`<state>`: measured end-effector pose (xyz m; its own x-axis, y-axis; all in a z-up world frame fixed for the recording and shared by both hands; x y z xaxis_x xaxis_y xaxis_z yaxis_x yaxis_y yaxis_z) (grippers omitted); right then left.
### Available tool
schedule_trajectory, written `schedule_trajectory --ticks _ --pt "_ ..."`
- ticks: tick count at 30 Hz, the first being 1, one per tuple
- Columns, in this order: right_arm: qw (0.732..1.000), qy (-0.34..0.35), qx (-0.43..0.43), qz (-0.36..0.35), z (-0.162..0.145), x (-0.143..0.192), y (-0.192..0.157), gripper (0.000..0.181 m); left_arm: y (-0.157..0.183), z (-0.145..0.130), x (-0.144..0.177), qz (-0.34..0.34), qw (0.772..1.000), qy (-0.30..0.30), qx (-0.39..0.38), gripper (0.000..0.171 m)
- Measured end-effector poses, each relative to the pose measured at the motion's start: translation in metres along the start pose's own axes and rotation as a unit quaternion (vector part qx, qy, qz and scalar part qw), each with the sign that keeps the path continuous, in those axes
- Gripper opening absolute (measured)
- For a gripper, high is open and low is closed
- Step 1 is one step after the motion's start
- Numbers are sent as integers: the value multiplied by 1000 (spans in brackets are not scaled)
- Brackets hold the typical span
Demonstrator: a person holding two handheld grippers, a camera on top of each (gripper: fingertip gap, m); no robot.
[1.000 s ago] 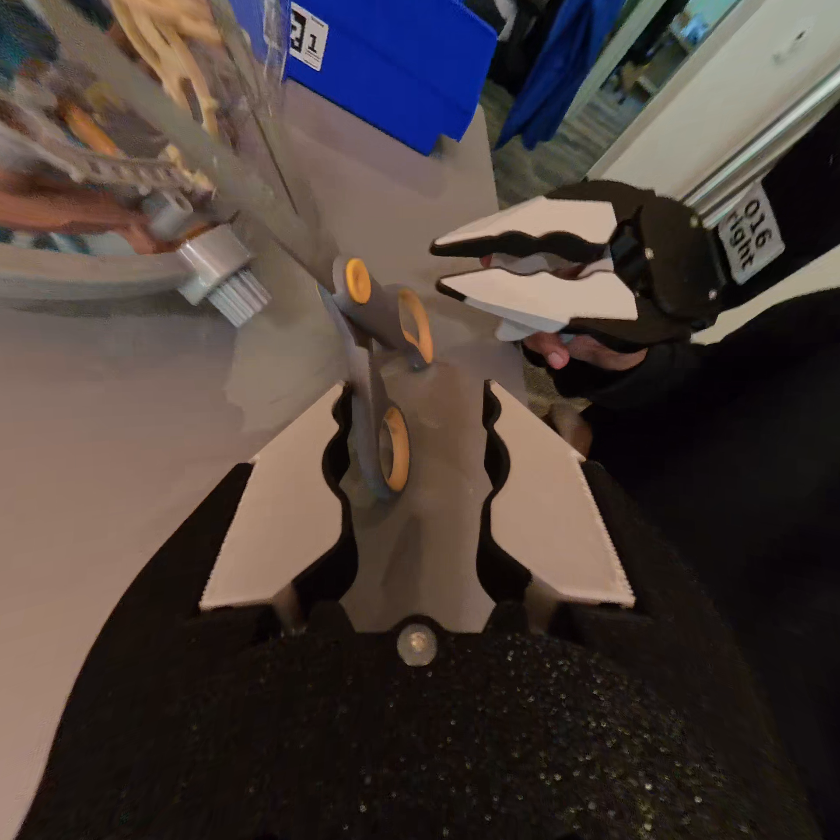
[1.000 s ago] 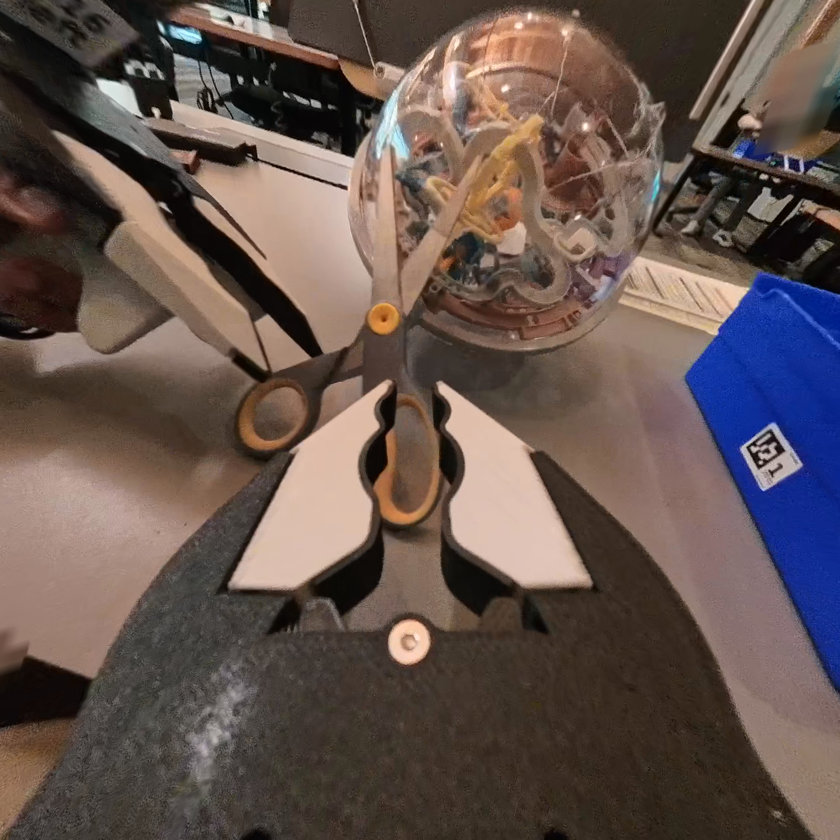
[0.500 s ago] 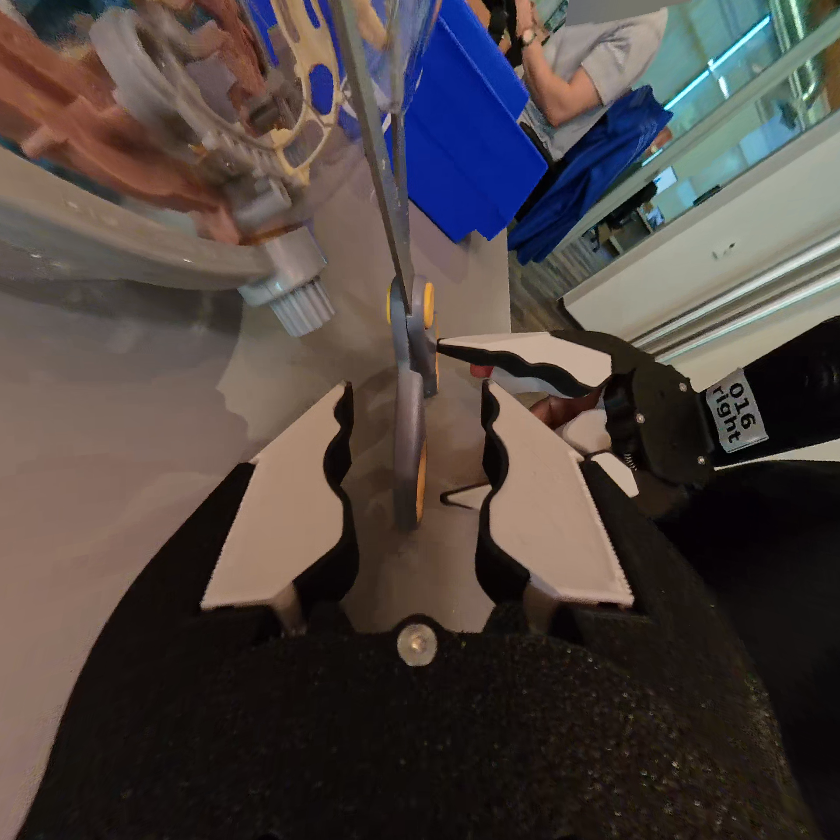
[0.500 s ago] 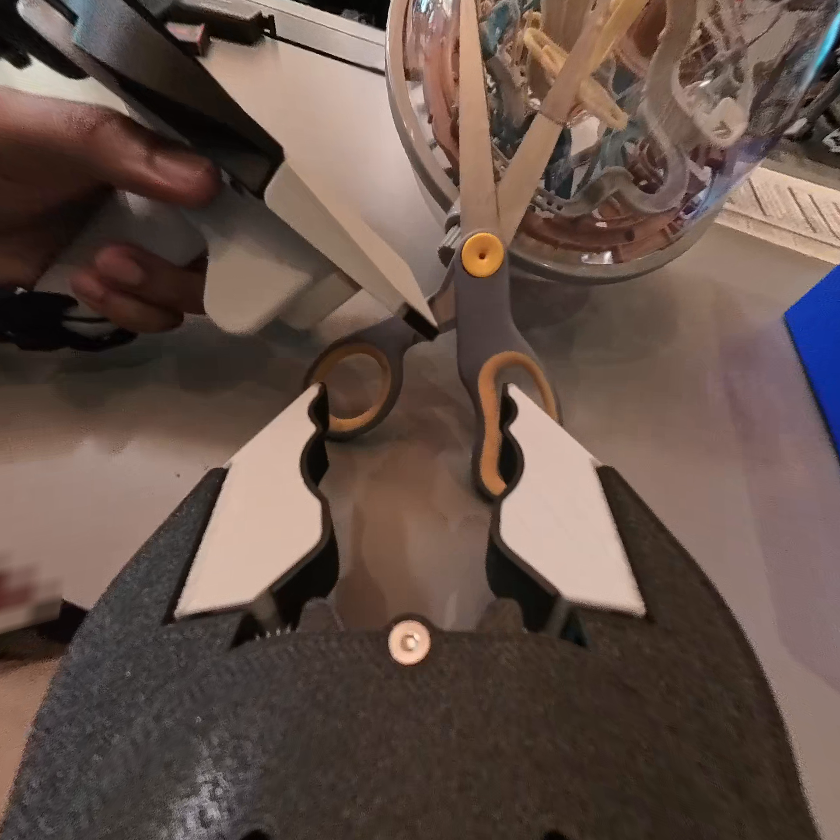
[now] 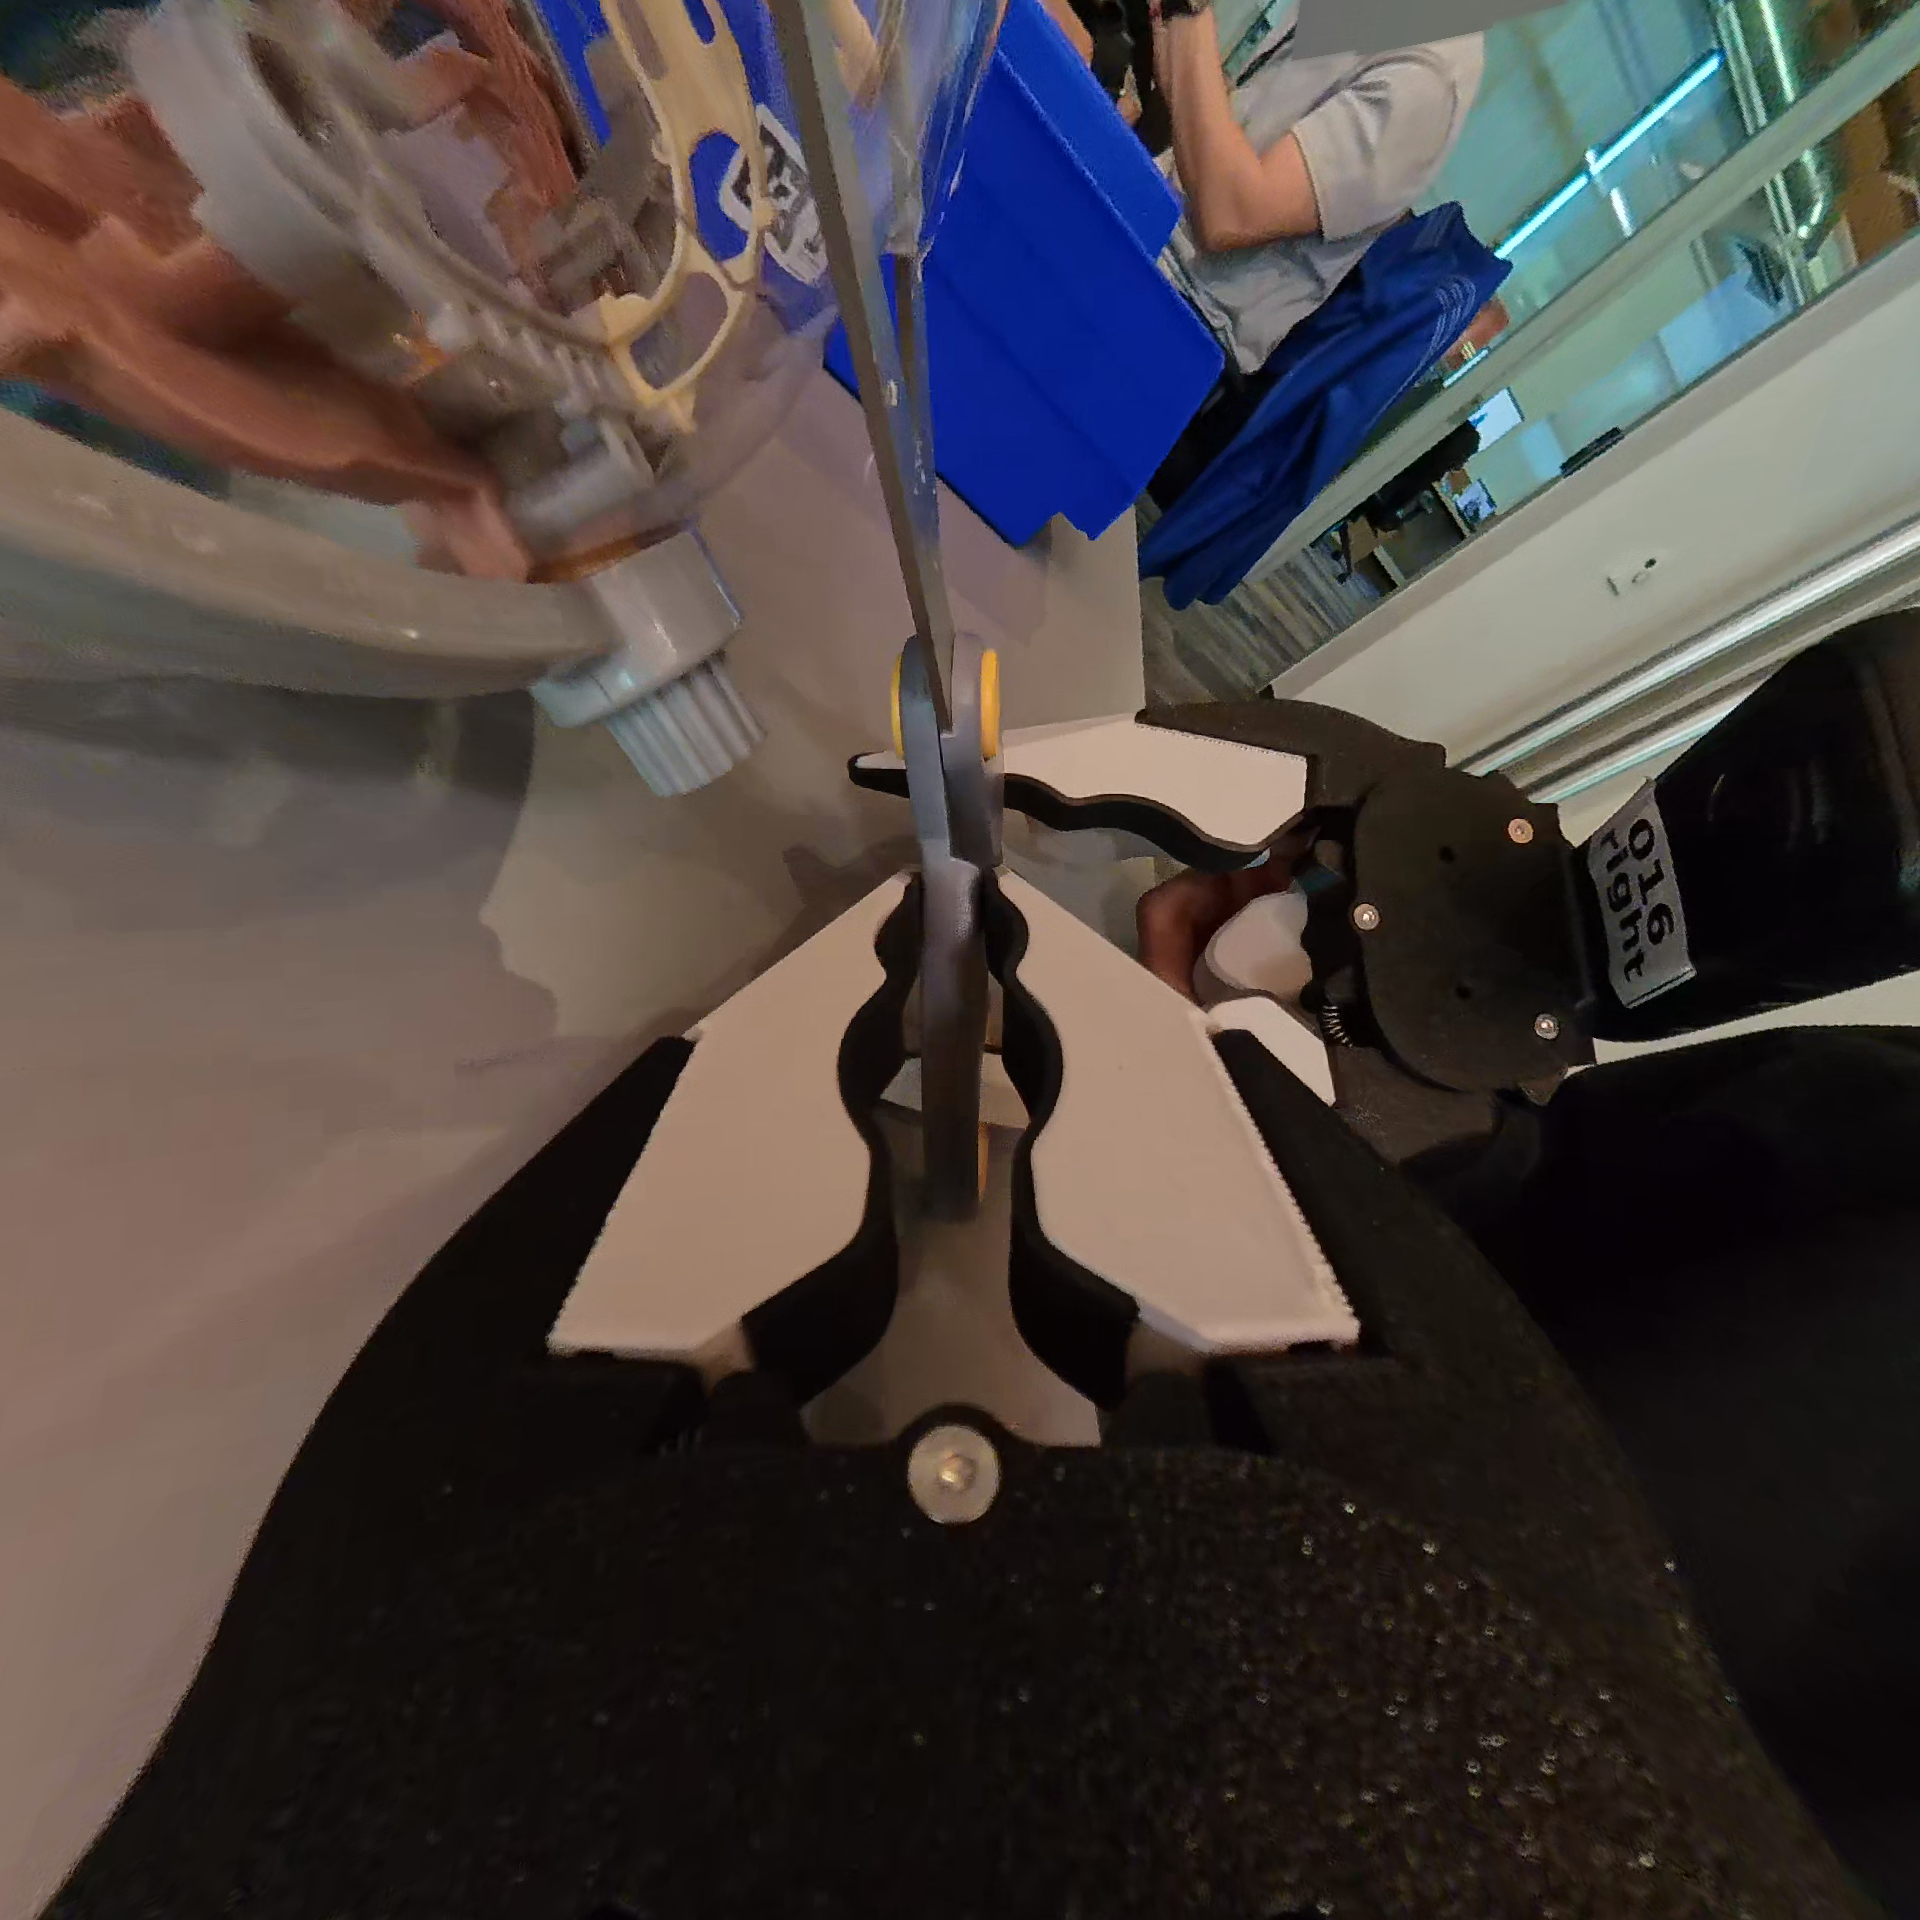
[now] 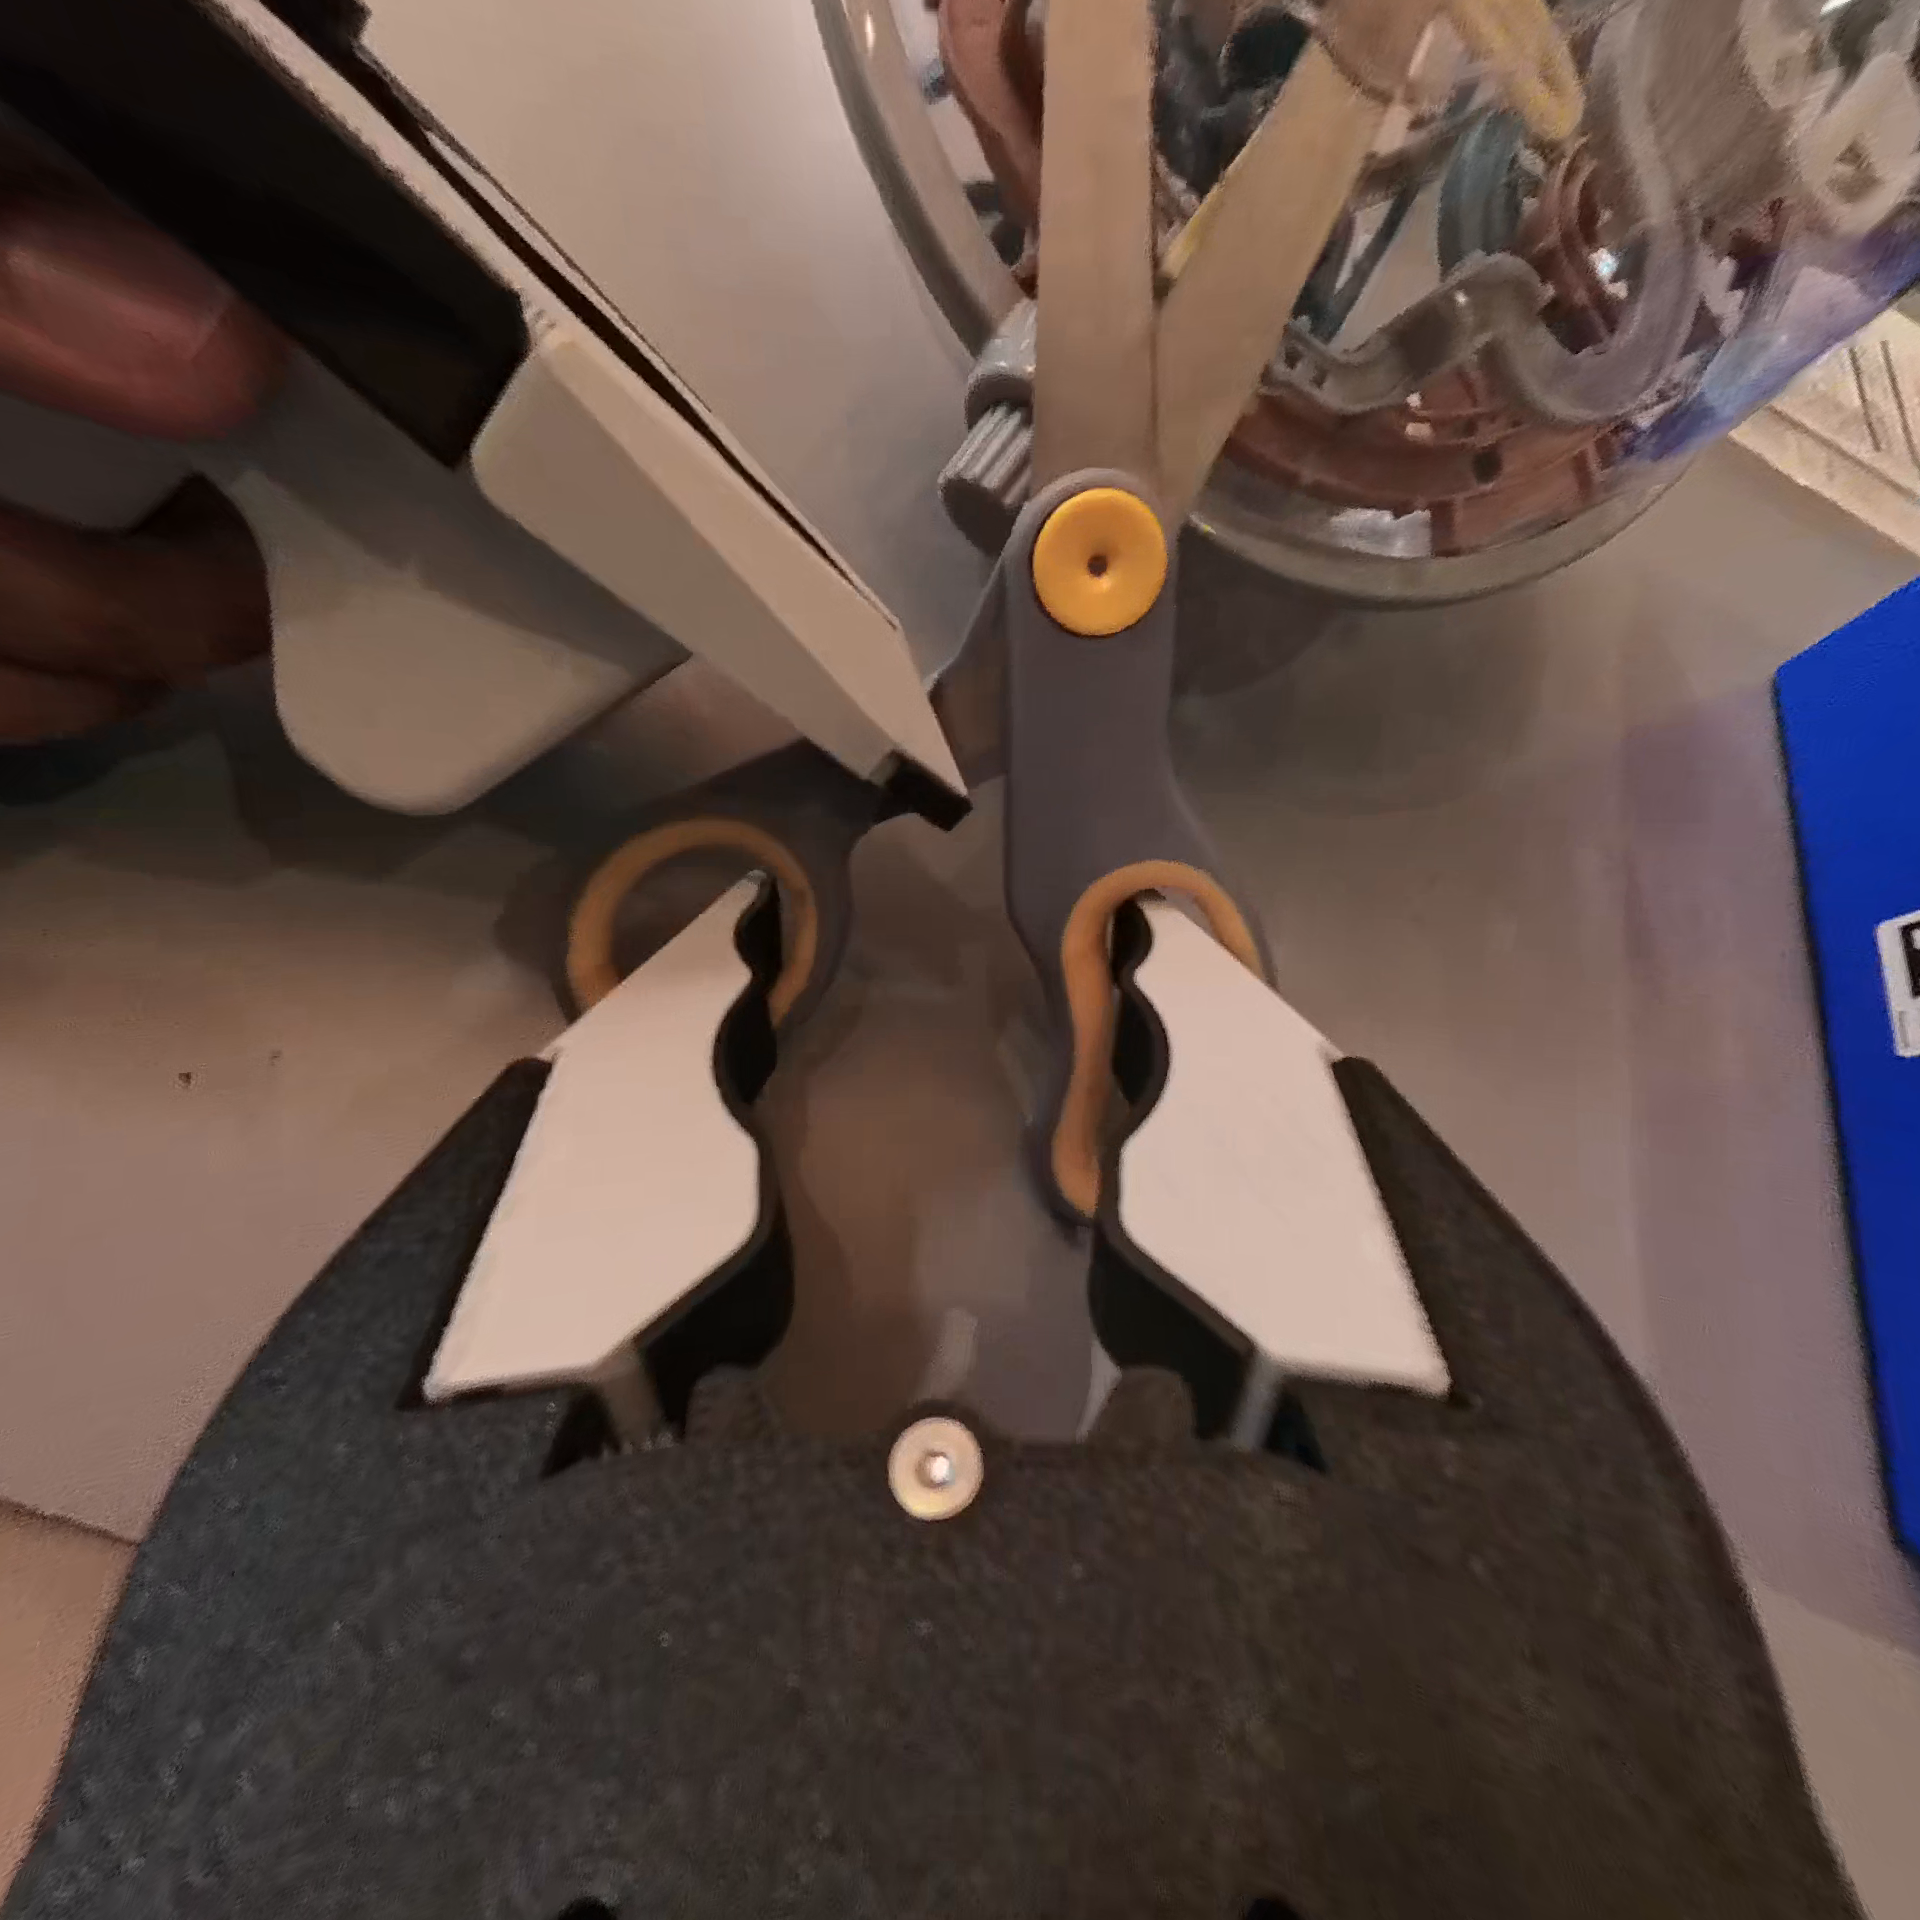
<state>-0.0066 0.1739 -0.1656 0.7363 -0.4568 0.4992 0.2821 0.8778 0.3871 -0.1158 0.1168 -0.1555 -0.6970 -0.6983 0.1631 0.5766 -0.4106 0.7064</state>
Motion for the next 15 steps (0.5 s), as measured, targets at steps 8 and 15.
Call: schedule_trajectory --ticks 8,15 --pt "996 32 83 -29 3 9 0 42 4 -1 1 -22 1000 7 -6 9" --pt "997 37 59 15 6 17 10 36 11 1 0 -45 998 26 -18 9"
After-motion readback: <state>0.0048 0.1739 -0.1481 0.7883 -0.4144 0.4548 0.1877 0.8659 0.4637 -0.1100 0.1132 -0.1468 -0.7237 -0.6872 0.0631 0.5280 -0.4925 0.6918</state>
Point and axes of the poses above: each gripper's, where its closed fingertips meet, x back along the fingers, z out of its top, y = z × x across the jaws, the point moved 9 cm from there along x, back along the fingers, and after that the axes turned 13 degrees about -z, right-handed, at the moved point
